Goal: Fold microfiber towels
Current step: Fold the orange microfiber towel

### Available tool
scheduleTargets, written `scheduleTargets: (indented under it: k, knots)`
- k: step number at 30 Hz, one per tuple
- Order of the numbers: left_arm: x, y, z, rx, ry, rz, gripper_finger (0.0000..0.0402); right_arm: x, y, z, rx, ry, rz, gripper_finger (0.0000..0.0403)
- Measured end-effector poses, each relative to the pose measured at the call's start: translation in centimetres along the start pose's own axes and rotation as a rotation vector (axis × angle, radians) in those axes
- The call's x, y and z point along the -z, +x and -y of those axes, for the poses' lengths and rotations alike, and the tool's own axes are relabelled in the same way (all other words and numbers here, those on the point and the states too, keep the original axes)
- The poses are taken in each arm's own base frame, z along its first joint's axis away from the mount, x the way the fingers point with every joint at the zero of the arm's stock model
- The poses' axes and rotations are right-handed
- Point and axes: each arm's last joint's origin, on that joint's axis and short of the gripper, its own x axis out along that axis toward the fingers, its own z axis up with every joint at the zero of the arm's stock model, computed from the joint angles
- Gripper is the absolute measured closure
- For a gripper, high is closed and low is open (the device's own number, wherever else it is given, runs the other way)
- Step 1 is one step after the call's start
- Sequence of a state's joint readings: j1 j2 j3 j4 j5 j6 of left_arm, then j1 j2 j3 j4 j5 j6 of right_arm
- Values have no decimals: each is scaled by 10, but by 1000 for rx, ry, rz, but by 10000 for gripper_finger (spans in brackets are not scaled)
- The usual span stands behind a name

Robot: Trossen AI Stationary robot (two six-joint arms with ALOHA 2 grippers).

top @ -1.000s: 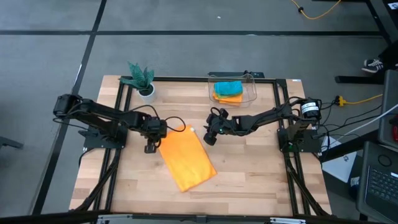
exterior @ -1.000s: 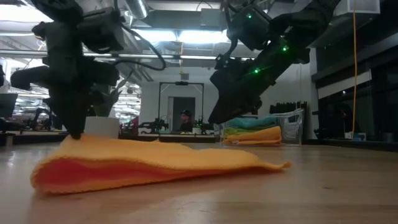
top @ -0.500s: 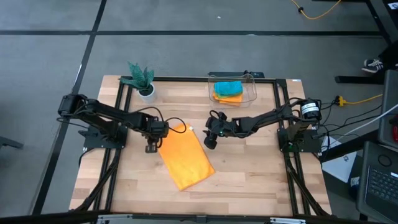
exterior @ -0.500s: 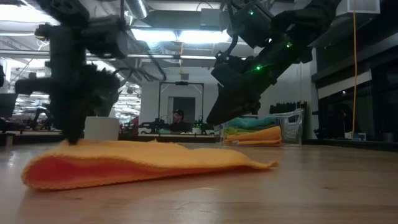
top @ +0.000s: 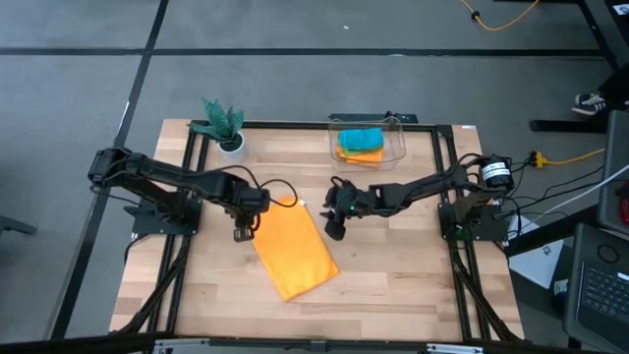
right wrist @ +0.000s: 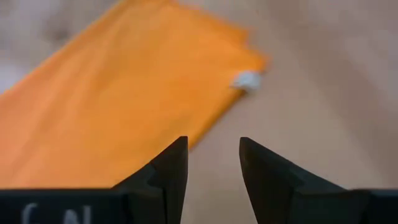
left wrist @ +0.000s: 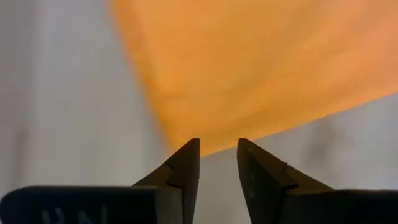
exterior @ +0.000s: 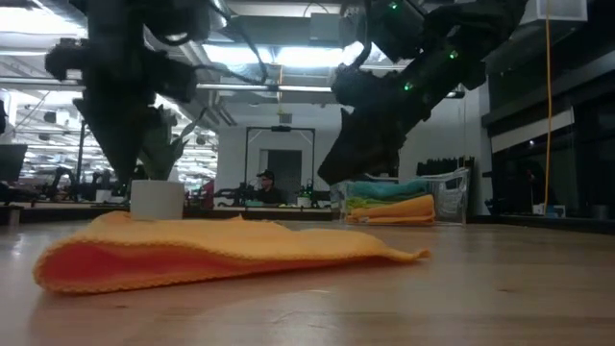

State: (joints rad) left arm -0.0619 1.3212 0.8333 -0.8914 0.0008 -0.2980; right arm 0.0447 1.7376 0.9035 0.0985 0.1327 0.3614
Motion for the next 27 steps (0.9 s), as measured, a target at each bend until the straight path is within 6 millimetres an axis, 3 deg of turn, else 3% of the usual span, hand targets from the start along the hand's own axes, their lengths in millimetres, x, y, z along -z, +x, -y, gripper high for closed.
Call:
scheduleTargets:
  k: [4,8,13,20,27]
  knots:
    - [-4,3,31,147,12,129,303,9,-2,-16,-186,-100,-90,256]
    - [-7,6,78,297,95,368,305,22,-8,-41,-347,-244,-139,256]
    - [1,10,134,305,203,628,303,33,-17,-75,-428,-409,-73,256]
    - [5,37,168,308,227,572,252,54,-30,-110,-343,-681,18,256]
    - [3,67,190,270,259,501,207,66,-34,-126,-335,-664,45,255]
